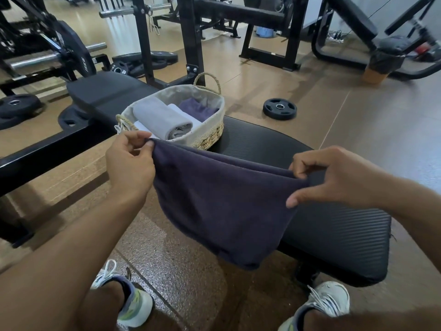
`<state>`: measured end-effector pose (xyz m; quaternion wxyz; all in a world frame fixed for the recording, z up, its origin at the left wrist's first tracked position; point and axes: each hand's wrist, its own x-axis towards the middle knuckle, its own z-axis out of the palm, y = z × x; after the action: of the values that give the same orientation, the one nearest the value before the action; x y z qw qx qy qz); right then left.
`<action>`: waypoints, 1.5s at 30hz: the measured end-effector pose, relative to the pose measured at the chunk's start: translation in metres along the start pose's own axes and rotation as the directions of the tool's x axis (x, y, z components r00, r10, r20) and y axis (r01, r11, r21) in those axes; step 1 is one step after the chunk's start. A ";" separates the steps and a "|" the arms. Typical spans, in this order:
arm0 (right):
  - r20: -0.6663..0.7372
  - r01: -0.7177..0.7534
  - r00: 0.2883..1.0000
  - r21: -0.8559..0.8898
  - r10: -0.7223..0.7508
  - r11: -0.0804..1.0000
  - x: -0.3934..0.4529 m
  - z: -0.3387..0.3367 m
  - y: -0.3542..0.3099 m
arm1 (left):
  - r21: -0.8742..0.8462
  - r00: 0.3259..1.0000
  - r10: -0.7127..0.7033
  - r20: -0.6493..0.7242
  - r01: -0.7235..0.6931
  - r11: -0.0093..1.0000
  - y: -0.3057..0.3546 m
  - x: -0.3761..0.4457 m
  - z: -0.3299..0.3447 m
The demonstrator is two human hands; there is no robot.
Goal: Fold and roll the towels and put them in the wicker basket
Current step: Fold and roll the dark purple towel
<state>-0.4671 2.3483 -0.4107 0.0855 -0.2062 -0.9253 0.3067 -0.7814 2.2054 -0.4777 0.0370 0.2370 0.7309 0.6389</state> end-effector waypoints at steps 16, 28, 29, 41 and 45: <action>-0.191 -0.282 0.881 0.524 0.433 0.804 -0.001 0.001 0.044 | -0.241 0.851 -0.179 0.493 0.332 0.912 0.014 -0.006 -0.014; 0.085 -0.348 0.931 0.498 0.355 0.794 -0.018 -0.028 0.019 | 0.052 0.699 -0.380 0.605 0.442 0.895 0.009 -0.009 -0.021; 0.021 -0.392 0.902 0.464 0.432 0.795 -0.016 -0.024 0.024 | 0.056 0.704 -0.375 0.603 0.432 0.900 0.008 -0.010 -0.019; -0.073 -0.433 0.887 0.219 0.457 0.875 -0.001 0.004 -0.007 | -0.144 0.851 -0.282 0.443 0.378 0.915 0.017 -0.036 -0.002; 0.128 -0.293 0.954 0.186 0.273 0.938 -0.003 0.016 -0.041 | -0.181 0.834 -0.272 0.480 0.397 0.900 0.019 -0.048 0.002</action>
<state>-0.4827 2.3092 -0.3991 0.0145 -0.3118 -0.8529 0.4185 -0.7330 2.1902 -0.4722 0.3469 0.2360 0.6379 0.6458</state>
